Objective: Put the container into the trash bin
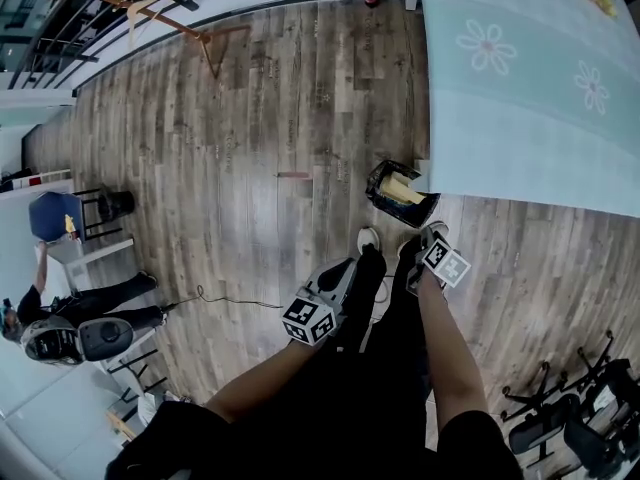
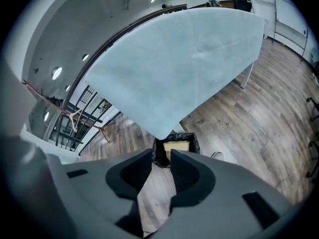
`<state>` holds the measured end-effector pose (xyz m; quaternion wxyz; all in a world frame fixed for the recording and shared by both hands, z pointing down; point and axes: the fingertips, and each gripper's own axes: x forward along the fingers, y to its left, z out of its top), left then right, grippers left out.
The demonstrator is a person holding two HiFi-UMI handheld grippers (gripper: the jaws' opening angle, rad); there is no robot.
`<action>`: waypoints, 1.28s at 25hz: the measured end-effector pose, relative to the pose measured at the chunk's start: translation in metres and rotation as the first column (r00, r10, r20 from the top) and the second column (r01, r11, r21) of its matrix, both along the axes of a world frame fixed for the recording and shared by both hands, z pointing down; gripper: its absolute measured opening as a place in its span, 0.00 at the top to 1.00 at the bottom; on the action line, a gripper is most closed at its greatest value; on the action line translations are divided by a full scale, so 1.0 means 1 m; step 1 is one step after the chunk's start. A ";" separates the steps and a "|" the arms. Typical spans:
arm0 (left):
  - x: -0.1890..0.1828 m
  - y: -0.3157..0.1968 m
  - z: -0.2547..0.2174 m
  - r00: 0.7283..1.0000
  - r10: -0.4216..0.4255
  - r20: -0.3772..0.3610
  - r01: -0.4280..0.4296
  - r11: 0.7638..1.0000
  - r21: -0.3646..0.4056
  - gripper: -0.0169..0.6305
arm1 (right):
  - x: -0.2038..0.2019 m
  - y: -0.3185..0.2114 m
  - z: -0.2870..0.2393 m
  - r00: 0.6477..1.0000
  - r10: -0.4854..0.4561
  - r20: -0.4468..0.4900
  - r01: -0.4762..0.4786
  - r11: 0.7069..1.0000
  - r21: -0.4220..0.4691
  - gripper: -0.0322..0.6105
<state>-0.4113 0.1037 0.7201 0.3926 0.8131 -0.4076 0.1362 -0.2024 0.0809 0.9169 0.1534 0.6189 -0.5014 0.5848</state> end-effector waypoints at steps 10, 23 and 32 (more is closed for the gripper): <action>0.016 -0.022 -0.003 1.000 -0.019 -0.014 0.019 0.999 0.029 0.95 | 0.003 -0.017 -0.020 0.995 -0.102 -0.022 0.103 0.994 0.046 0.77; 0.046 -0.039 -0.061 0.995 0.086 -0.046 -0.079 0.987 0.137 0.95 | -0.007 -0.003 -0.114 0.987 -0.160 -0.020 0.161 0.969 0.188 0.77; 0.099 -0.040 -0.101 0.975 0.206 -0.089 -0.182 0.958 0.224 0.95 | 0.002 -0.016 -0.245 0.973 -0.210 -0.099 0.232 0.871 0.433 0.79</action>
